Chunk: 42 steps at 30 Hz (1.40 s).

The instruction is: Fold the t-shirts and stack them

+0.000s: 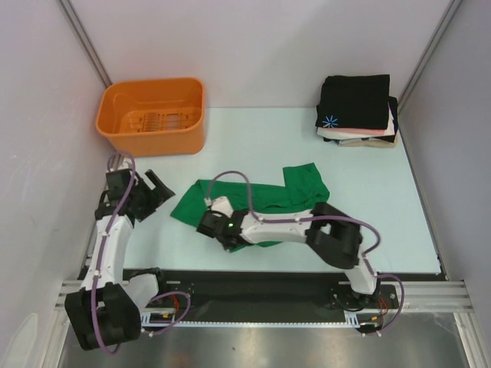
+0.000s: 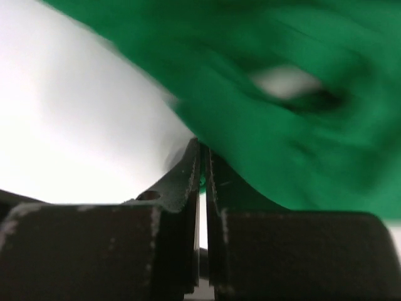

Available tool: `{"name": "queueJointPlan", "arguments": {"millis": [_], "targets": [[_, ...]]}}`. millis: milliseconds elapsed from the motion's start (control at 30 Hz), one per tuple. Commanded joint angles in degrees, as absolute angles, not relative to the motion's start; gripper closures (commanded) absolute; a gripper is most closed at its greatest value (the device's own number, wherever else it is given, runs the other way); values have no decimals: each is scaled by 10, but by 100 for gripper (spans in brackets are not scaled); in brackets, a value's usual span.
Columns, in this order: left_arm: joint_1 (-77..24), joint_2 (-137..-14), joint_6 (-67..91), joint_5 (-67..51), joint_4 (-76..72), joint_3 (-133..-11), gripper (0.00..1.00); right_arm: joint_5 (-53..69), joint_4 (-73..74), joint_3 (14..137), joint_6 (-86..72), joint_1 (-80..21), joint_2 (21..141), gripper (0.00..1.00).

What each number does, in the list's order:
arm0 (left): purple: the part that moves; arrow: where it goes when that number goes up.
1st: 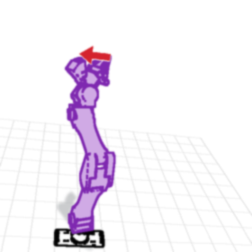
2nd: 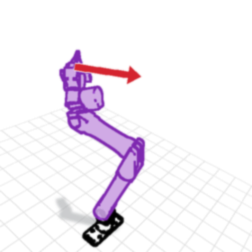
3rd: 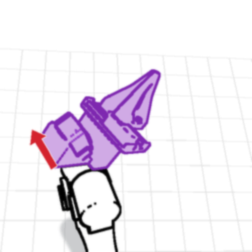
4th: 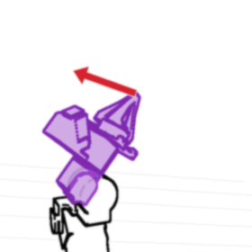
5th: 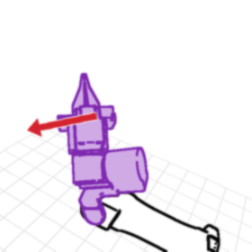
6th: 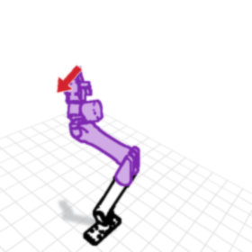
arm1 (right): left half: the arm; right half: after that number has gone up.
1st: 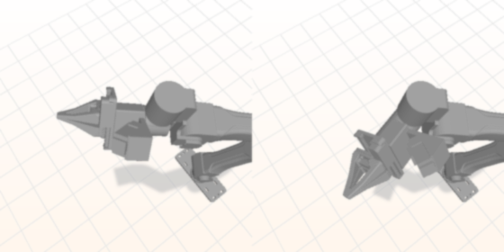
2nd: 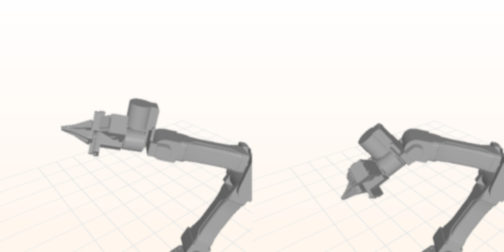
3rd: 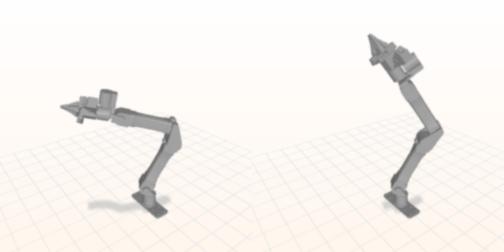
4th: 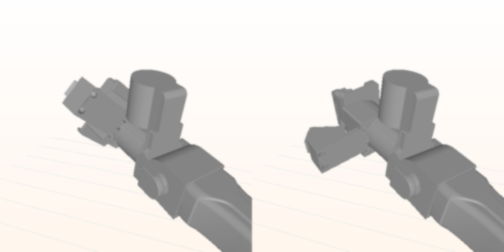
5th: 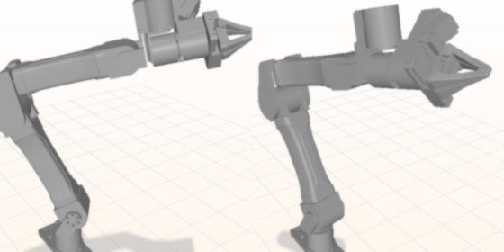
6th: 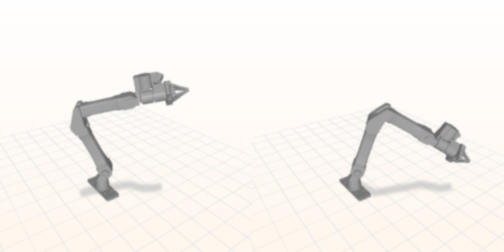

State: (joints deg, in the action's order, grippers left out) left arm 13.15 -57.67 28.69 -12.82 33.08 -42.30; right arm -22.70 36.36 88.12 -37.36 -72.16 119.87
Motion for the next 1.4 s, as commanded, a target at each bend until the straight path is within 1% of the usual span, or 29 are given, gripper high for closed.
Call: {"name": "queueJointPlan", "arguments": {"millis": [0,100,133,167,233,367,467,533,633,767,833,867,933,967,1033,1067,1167,1233,1267,1333,1367], "targets": [[91,-545,340,-80,315,-376,8,-283,374,787,-409,-697,1043,100],[75,-541,365,-81,294,-348,10,-279,340,723,-397,-684,964,100],[72,-542,371,-88,278,-340,12,-277,333,708,-395,-679,919,100],[70,-545,376,-92,272,-331,15,-275,324,697,-393,-676,903,100],[55,-551,389,-79,266,-313,17,-273,328,679,-396,-670,865,100],[46,-542,412,-49,239,-266,20,-275,338,651,-408,-638,803,100],[45,-564,412,-31,215,-252,22,-230,312,613,-403,-605,753,100],[45,-577,413,-27,184,-245,23,-227,314,600,-400,-596,736,100],[44,-599,421,-21,145,-234,29,-231,332,596,-397,-586,712,100],[41,-634,432,-20,109,-234,42,-229,346,579,-401,-576,679,100],[39,-656,435,-18,93,-236,46,-226,351,575,-403,-569,662,100],[37,-663,437,-18,87,-238,51,-225,353,572,-404,-566,657,100],[33,-685,439,-19,73,-243,57,-226,366,573,-404,-561,646,100],[30,-693,440,-23,69,-247,67,-228,369,573,-403,-558,642,100],[22,-712,444,-29,52,-250,81,-228,376,570,-400,-549,630,100],[19,-715,445,-33,49,-261,99,-227,381,570,-399,-538,627,100],[14,-694,442,-42,76,-304,100,-238,404,579,-385,-504,598,100],[14,-658,439,-39,134,-336,100,-250,431,605,-367,-483,574,100],[15,-610,433,-35,156,-375,100,-270,444,618,-362,-461,551,100],[15,-564,427,-23,227,-424,100,-289,474,649,-352,-440,530,100],[15,-531,419,-13,249,-480,100,-307,482,683,-348,-433,509,100]]}}
